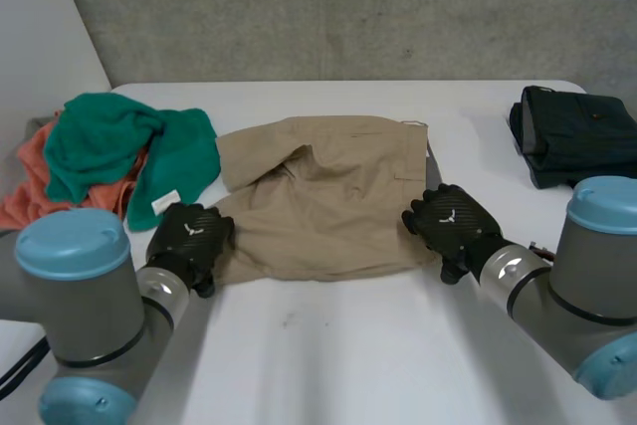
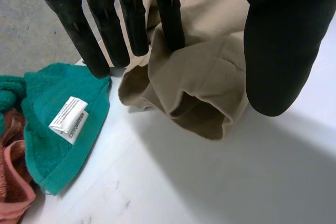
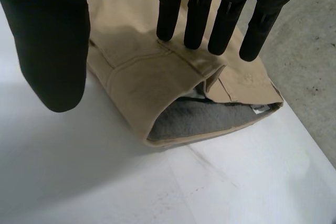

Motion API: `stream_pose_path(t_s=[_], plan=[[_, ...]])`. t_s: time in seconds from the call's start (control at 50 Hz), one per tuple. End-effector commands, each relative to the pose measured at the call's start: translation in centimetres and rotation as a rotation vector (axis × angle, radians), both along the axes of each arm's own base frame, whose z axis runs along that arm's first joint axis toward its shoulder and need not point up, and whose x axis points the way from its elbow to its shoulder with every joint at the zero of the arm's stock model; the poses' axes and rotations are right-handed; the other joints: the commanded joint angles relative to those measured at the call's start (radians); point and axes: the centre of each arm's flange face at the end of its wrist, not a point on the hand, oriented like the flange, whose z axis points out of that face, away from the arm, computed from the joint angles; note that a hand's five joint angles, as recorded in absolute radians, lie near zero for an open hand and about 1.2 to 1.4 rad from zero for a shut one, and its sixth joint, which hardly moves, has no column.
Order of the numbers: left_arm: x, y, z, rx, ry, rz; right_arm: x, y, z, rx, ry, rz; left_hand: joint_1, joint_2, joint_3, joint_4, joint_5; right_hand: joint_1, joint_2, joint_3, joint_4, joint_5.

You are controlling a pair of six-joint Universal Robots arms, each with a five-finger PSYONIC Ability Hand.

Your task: Fold the laundry.

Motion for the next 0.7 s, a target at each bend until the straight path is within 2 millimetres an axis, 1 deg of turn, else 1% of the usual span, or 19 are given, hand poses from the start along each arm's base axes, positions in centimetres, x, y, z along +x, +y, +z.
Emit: stream_pose_path(t_s=[0.02,0.06,0.12,0.16,0.18,0.24,0.26,0.32,0.34,0.4,0.42,0.44,0.48,0.52,0.56,0.6,0.62,0.64,0.7], plan=[[-0.6,-1.0,-0.3,-0.017,0.008,-0.003,0.6,-1.9,-1.5,-0.046,0.031,0.003,0.523,0.527,0.526,0.528,0.528,0.547,0.558,0.546,0.542,0.541],[-0.7,-1.2,0.0,-0.032,0.014,-0.005,0.6,-2.3,-1.1,-0.066,0.025,-0.005,0.856,0.859,0.859,0.861,0.861,0.926,0.937,0.925,0.921,0.920],[-1.2,-1.3,1.3,-0.070,0.033,-0.015,0.4,-2.9,-0.6,-0.085,0.015,-0.034,0.904,0.908,0.907,0.909,0.909,0.927,0.939,0.927,0.923,0.921],[-1.3,-1.3,3.0,-0.115,0.053,-0.015,0.3,-3.0,0.2,-0.105,0.011,-0.049,0.904,0.908,0.907,0.909,0.909,0.927,0.939,0.927,0.923,0.921],[-1.3,-1.2,6.0,-0.186,0.095,-0.017,0.1,-3.0,2.2,-0.143,-0.006,-0.067,0.904,0.908,0.907,0.909,0.909,0.927,0.939,0.927,0.923,0.921],[-1.2,-0.3,10.0,-0.282,0.149,-0.025,-0.2,-2.5,6.0,-0.207,-0.045,-0.085,0.904,0.908,0.907,0.909,0.909,0.927,0.939,0.927,0.923,0.921],[-1.0,0.5,12.3,-0.330,0.176,-0.033,-0.4,-1.7,8.0,-0.220,-0.064,-0.092,0.904,0.908,0.907,0.909,0.909,0.927,0.939,0.927,0.923,0.921],[-0.5,1.9,15.2,-0.380,0.205,-0.042,-0.9,-0.8,9.9,-0.205,-0.072,-0.100,0.904,0.908,0.907,0.909,0.909,0.927,0.939,0.927,0.923,0.921],[-0.1,2.8,17.2,-0.412,0.220,-0.045,-1.1,-0.2,11.3,-0.205,-0.076,-0.098,0.904,0.908,0.907,0.909,0.909,0.927,0.939,0.927,0.923,0.921],[0.6,3.9,19.6,-0.439,0.236,-0.043,-1.5,0.8,14.6,-0.238,-0.099,-0.098,0.904,0.908,0.907,0.909,0.909,0.927,0.939,0.927,0.923,0.921],[0.9,4.6,20.9,-0.447,0.243,-0.045,-1.9,1.4,16.5,-0.261,-0.109,-0.106,0.904,0.908,0.907,0.909,0.909,0.927,0.939,0.927,0.923,0.921],[1.1,4.9,21.5,-0.451,0.246,-0.043,-2.1,1.6,17.3,-0.270,-0.113,-0.114,0.904,0.908,0.907,0.909,0.909,0.927,0.939,0.927,0.923,0.921],[1.2,5.2,22.4,-0.442,0.247,-0.043,-2.5,2.3,19.5,-0.296,-0.121,-0.119,0.904,0.908,0.907,0.909,0.909,0.927,0.939,0.927,0.923,0.921],[1.2,5.4,22.8,-0.440,0.251,-0.048,-2.7,2.6,20.5,-0.283,-0.117,-0.123,0.904,0.908,0.907,0.909,0.909,0.927,0.939,0.927,0.923,0.921],[1.1,5.3,22.9,-0.436,0.253,-0.051,-2.8,2.7,20.9,-0.273,-0.115,-0.123,0.904,0.908,0.907,0.909,0.909,0.927,0.939,0.927,0.923,0.921],[0.6,4.7,21.9,-0.403,0.237,-0.065,-2.6,2.4,20.3,-0.235,-0.105,-0.117,0.904,0.908,0.907,0.909,0.909,0.927,0.939,0.927,0.923,0.921],[0.1,4.0,20.8,-0.370,0.220,-0.072,-2.5,2.1,19.8,-0.218,-0.098,-0.119,0.904,0.908,0.907,0.909,0.909,0.927,0.939,0.927,0.923,0.921],[-0.5,2.9,19.2,-0.322,0.194,-0.080,-2.3,1.0,18.2,-0.170,-0.081,-0.129,0.904,0.908,0.907,0.909,0.909,0.927,0.939,0.927,0.923,0.921],[-1.7,0.7,16.5,-0.248,0.159,-0.088,-1.4,-0.7,15.4,-0.087,-0.060,-0.125,0.904,0.908,0.907,0.909,0.909,0.927,0.939,0.927,0.923,0.921]])
